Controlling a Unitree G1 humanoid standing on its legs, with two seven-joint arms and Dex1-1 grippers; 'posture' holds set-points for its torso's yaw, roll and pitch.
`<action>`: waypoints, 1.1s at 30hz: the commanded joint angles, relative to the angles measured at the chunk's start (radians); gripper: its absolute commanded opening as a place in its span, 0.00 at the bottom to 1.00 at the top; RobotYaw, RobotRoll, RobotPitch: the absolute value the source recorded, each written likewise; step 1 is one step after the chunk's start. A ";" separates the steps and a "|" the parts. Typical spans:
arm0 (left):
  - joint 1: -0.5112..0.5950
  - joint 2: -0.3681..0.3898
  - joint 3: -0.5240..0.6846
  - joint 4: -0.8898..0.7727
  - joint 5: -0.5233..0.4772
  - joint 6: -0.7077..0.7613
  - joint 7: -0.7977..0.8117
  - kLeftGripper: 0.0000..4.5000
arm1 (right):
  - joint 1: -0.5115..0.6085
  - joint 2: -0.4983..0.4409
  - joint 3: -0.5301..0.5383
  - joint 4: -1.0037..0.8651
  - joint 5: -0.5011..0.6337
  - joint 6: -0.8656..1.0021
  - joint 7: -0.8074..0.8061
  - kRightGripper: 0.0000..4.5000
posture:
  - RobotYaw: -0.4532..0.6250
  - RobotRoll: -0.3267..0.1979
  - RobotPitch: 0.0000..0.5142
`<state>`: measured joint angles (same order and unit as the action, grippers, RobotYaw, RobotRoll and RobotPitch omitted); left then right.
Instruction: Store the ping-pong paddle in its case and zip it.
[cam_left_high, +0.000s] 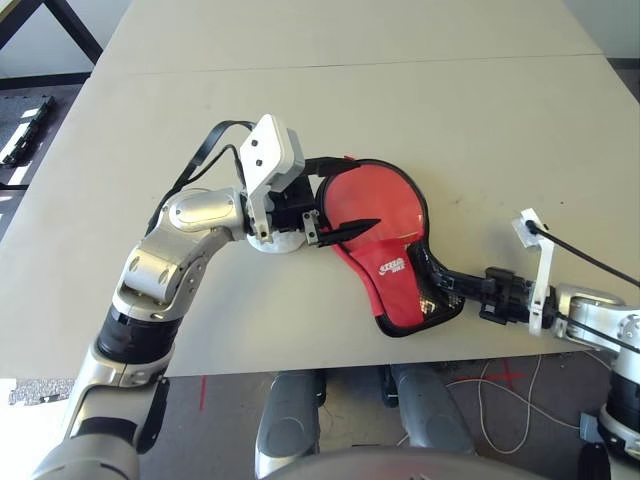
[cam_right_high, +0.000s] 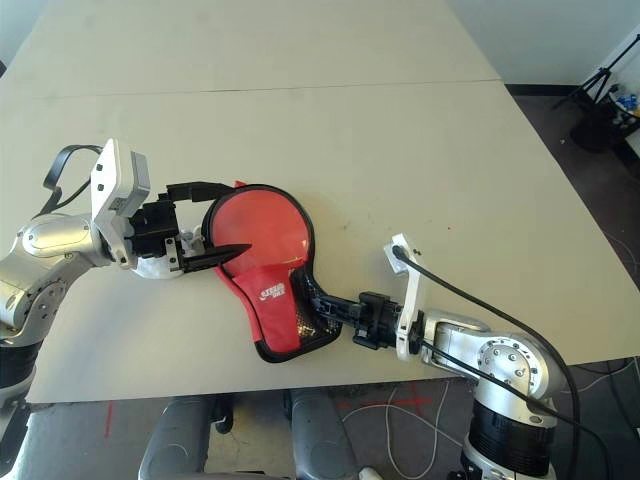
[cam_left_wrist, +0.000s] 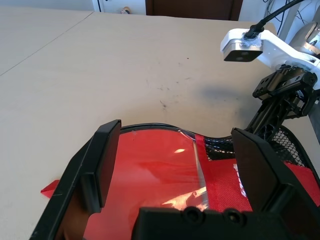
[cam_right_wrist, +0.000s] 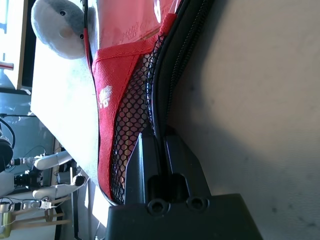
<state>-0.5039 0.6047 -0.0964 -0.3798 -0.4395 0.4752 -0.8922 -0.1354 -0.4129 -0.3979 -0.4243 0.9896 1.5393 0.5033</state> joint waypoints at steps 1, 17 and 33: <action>0.011 -0.005 -0.018 0.001 0.009 -0.002 -0.001 1.00 | 0.061 0.009 0.067 0.010 0.046 0.075 -0.011 0.00 | 0.45 0.62 0.49; 0.012 -0.018 -0.022 0.009 0.022 -0.008 -0.003 1.00 | 0.021 -0.095 0.104 -0.005 0.060 -0.015 0.028 0.38 | 0.45 0.62 0.49; 0.014 -0.010 -0.017 0.018 0.023 -0.016 -0.014 1.00 | -0.131 -0.465 0.198 0.217 -0.076 -0.321 0.361 1.00 | 0.44 0.62 0.49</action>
<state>-0.5017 0.5887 -0.1033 -0.3684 -0.4224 0.4656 -0.8955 -0.2465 -0.8543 -0.2245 -0.2492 0.9584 1.2804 0.8168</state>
